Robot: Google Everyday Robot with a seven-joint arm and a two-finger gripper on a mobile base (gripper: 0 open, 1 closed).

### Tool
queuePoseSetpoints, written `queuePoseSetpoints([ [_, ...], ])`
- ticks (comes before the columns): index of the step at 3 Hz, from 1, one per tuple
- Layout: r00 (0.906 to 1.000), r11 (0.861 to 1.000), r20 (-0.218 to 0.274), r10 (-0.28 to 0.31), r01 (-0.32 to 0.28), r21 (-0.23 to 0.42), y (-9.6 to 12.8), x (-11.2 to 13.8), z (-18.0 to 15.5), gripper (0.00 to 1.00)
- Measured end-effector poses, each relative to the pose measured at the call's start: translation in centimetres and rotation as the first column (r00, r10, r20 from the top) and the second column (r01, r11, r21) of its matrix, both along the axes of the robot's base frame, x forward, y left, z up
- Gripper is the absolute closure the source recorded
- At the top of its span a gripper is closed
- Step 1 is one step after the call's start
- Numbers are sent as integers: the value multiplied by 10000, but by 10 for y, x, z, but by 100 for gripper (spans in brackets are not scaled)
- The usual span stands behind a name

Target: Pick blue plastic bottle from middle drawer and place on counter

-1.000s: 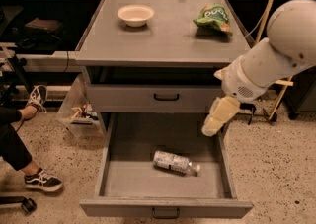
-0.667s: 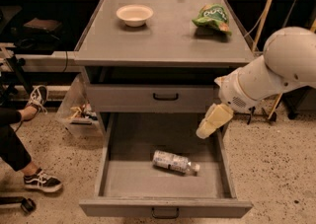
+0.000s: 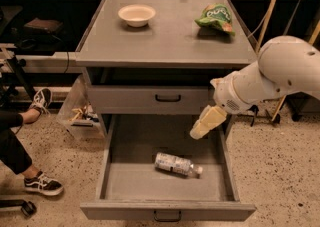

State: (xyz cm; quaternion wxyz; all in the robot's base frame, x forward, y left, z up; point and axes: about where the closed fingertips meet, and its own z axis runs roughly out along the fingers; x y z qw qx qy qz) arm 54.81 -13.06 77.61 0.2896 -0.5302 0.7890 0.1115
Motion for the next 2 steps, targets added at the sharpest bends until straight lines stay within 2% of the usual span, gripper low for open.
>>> queuePoseSetpoints([
  [1, 9993, 9878, -277, 249, -204, 1546, 30, 4, -40, 0],
  [2, 9954, 9474, -927, 246, 64, 3201, 63, 11, -94, 0],
])
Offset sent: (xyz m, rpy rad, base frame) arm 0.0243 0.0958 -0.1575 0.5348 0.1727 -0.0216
